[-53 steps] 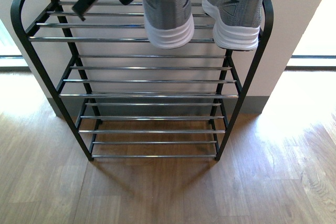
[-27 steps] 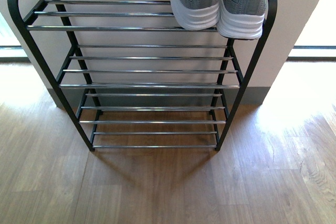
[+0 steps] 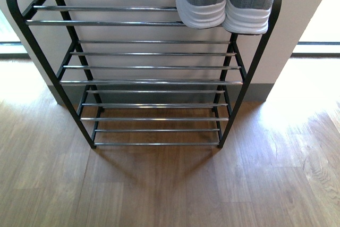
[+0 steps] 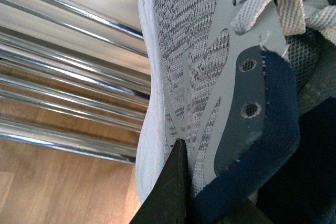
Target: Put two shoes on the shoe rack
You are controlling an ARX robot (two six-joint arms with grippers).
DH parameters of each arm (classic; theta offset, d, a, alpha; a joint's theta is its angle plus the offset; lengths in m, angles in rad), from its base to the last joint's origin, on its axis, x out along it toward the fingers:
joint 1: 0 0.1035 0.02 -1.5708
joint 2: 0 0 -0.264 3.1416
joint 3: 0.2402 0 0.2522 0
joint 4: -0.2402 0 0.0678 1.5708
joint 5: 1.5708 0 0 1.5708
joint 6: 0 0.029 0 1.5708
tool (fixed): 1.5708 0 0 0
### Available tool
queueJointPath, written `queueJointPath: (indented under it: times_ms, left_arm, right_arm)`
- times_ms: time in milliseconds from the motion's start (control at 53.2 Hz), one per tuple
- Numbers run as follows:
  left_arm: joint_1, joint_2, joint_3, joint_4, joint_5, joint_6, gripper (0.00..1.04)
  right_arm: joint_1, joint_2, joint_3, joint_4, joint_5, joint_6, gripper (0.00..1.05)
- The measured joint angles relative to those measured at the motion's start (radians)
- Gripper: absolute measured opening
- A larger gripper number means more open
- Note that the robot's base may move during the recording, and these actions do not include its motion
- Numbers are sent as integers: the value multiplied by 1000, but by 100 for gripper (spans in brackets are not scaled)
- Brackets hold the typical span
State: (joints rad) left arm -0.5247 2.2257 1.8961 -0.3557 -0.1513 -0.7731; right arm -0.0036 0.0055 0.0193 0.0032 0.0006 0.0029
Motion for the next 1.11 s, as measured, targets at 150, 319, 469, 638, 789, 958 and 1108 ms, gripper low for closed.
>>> queueJointPath:
  times_ms: [150, 319, 469, 638, 789, 958, 1108]
  left_arm:
    - [15, -21, -35, 6, 32, 45, 2]
    - [47, -5, -1, -30, 18, 70, 2]
    - [65, 47, 76, -60, 21, 72, 2]
    - [59, 90, 140, -101, 21, 80, 2]
    - [48, 99, 155, -108, 26, 86, 2]
    - [45, 99, 155, -82, 51, 101, 25]
    - [45, 92, 151, -58, 56, 106, 48]
  right_arm:
    - [0, 0, 0, 0, 0, 0, 96]
    - [0, 0, 0, 0, 0, 0, 96]
    - [0, 0, 0, 0, 0, 0, 96]
    - [0, 0, 0, 0, 0, 0, 96]
    - [0, 0, 0, 0, 0, 0, 96]
    - [0, 0, 0, 0, 0, 0, 96]
    - [0, 0, 0, 0, 0, 0, 96]
